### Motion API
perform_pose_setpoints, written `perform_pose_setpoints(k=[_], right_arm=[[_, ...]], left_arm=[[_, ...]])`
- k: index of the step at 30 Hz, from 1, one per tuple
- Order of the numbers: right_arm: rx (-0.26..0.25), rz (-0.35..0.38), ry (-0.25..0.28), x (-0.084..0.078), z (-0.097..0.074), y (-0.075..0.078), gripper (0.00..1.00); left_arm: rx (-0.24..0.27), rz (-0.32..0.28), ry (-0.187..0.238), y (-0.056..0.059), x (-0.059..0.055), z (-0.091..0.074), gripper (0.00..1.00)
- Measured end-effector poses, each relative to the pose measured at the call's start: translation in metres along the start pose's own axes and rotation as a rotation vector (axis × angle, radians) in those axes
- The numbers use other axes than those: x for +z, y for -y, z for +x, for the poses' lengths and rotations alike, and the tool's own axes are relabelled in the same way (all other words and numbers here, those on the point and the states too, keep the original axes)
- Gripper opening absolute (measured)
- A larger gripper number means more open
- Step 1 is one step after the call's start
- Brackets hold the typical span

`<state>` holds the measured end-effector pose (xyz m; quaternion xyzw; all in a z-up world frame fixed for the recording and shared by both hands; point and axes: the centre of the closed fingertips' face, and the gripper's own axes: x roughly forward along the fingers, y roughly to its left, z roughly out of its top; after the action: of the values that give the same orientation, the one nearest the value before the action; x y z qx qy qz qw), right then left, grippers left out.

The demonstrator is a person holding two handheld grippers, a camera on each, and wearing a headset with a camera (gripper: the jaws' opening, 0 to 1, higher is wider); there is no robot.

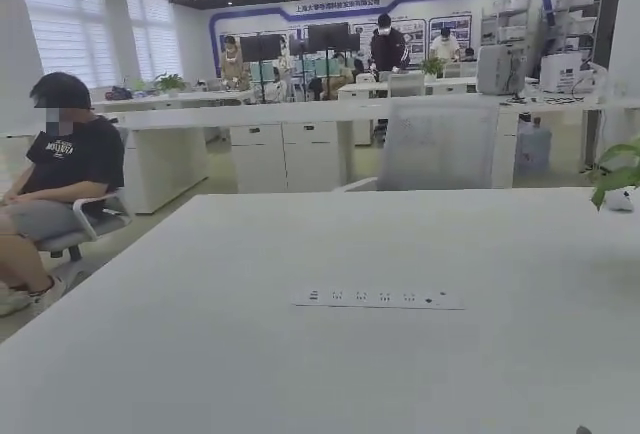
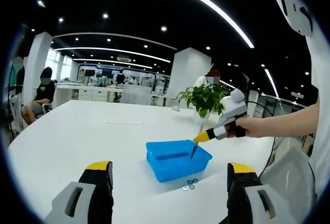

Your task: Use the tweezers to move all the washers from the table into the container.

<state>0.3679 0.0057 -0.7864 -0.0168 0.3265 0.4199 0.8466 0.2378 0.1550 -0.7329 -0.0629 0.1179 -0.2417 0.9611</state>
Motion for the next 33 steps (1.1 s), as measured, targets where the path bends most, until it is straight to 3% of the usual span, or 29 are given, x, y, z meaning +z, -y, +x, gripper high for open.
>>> perform_pose_setpoints(k=[10,19,27,33], right_arm=[[-0.015,-0.087,-0.026,-0.01,0.006,0.006,0.02],[-0.009,-0.135,-0.013,-0.011,0.001,0.003,0.03],[0.001,-0.112,0.042,0.004,-0.014,-0.008,0.02],[0.03,-0.114,0.105,0.024,-0.03,-0.029,0.02]], left_arm=[[0.006,0.006,-0.014,0.0,-0.002,-0.001,0.93],[0.003,0.012,-0.027,0.002,-0.005,-0.001,0.92],[0.002,0.013,-0.035,0.003,-0.005,0.0,0.91],[0.002,0.014,-0.038,0.003,-0.005,-0.001,0.91]])
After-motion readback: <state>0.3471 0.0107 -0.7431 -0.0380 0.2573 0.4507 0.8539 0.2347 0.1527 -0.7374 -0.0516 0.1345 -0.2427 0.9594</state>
